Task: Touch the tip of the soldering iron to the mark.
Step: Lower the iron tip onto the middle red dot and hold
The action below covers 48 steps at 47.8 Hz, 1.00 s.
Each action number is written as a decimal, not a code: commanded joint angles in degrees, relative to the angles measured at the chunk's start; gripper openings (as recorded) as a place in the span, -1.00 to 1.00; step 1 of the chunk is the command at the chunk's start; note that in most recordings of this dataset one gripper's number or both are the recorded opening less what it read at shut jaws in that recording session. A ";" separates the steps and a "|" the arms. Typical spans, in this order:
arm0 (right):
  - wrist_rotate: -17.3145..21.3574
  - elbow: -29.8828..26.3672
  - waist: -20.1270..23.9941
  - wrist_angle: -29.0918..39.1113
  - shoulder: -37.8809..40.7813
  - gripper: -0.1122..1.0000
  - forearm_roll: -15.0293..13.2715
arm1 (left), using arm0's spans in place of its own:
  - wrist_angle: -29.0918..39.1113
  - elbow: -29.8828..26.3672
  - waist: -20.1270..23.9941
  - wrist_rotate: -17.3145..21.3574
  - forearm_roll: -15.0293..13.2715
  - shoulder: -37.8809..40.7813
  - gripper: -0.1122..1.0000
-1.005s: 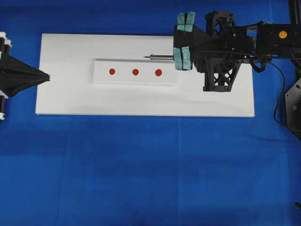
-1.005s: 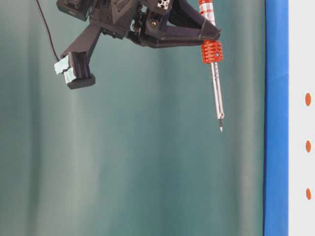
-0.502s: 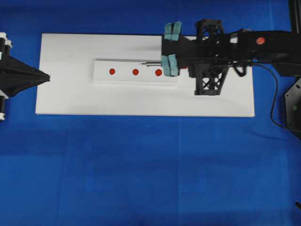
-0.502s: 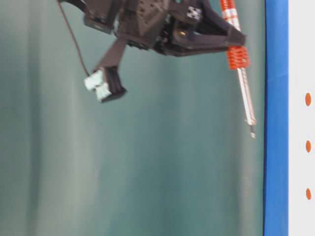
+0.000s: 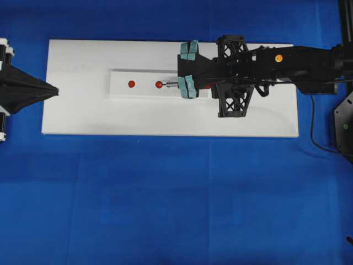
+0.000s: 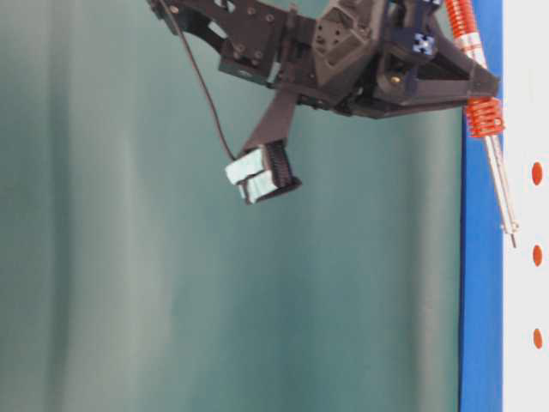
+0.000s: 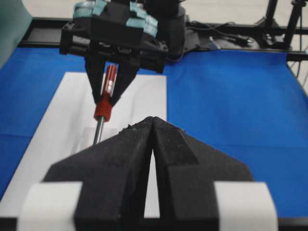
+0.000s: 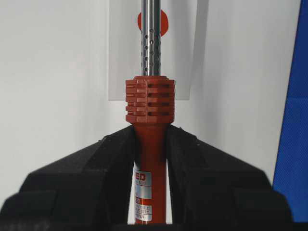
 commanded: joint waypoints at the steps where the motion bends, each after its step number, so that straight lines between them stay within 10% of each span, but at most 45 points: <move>1: -0.09 -0.53 -0.18 -0.88 -0.09 -0.68 -0.18 | -0.44 -0.62 0.18 -0.09 0.09 0.18 -0.80; 48: -0.18 -0.53 -0.97 -1.41 1.41 -0.68 -0.09 | -0.62 -0.62 0.18 0.09 0.09 0.18 -0.80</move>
